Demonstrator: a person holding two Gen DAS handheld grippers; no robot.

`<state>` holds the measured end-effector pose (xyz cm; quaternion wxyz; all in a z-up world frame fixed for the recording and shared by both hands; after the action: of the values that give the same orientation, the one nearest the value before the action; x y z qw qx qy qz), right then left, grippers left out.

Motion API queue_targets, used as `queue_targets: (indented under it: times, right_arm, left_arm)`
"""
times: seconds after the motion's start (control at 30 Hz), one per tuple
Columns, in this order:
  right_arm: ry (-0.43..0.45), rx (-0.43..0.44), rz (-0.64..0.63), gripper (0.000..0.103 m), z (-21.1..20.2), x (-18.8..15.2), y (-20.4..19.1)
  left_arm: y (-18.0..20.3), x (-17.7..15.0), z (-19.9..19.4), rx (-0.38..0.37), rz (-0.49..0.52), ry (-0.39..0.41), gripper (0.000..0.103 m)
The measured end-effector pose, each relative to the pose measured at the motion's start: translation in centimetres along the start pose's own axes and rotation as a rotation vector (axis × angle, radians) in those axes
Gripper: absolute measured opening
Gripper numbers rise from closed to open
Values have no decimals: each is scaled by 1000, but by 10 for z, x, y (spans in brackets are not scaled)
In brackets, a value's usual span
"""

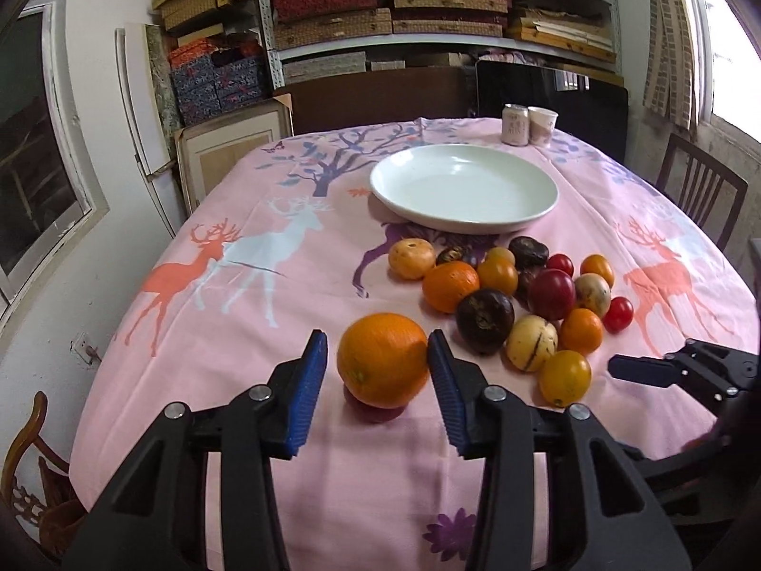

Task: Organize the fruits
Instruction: 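Grasp the yellow tangerine with the right gripper while the left gripper holds the orange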

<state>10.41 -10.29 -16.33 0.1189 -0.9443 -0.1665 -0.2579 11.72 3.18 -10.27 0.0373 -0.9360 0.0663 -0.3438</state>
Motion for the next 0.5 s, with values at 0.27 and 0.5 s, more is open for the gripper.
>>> queue_targets:
  times: [0.27,0.5]
  right_arm:
    - [-16,11,40,38,14,10,0]
    - [-14,10,26,38,12,6,2]
  left_arm:
    - [-13,-6,7,4,-13,-8,43]
    - [-15,-18,23,-17,-23,-58,43]
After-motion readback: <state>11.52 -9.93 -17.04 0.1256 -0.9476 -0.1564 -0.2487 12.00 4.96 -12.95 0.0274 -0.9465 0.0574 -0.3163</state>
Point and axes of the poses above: each gripper's, at about its wrist camera, not at the fingertips, and z roughly the way its jaws point, y to its right, x to its top, the point moved 8 cm from there along z, roughly the way its jaws point, and after that the axes turned 10 degrees about -y, right-handed, at the moved point
